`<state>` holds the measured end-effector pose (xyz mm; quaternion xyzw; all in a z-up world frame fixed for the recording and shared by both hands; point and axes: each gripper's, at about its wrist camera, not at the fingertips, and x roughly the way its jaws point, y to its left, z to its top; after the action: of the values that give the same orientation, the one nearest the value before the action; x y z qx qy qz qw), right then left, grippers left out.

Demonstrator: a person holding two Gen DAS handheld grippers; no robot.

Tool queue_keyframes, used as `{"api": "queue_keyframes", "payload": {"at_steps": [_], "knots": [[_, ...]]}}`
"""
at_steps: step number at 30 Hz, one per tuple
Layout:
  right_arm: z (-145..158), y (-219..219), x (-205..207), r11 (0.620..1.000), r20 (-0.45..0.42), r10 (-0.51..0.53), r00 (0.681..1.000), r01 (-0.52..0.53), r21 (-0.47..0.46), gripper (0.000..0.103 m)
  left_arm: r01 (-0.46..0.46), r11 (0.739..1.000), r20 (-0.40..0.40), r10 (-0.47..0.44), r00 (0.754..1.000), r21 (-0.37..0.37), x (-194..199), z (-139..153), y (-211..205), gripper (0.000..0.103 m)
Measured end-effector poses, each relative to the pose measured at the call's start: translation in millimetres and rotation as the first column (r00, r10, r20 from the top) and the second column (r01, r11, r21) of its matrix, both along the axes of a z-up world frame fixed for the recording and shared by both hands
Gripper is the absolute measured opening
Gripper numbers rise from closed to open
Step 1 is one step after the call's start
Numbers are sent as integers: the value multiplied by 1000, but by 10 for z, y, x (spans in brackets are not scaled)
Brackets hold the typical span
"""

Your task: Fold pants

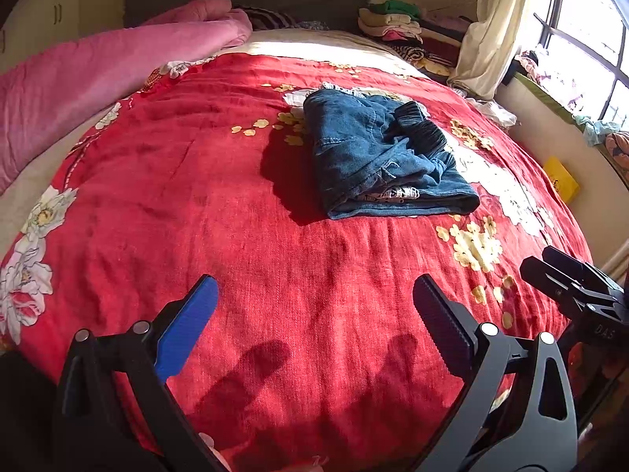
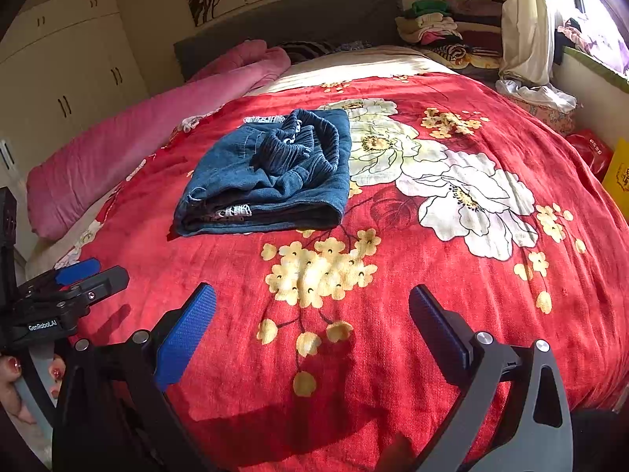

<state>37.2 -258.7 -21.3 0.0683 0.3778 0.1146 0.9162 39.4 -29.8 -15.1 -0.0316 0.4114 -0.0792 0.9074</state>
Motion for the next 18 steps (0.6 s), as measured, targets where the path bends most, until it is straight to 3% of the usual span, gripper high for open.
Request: {"api": "queue_keyframes", "payload": {"at_steps": [18], "knots": [[-23,-3,12,1000,-1,-1,1000,1,-10,98,4,1000,-4,-4,1000,-8,-6,2,-11,93]]}}
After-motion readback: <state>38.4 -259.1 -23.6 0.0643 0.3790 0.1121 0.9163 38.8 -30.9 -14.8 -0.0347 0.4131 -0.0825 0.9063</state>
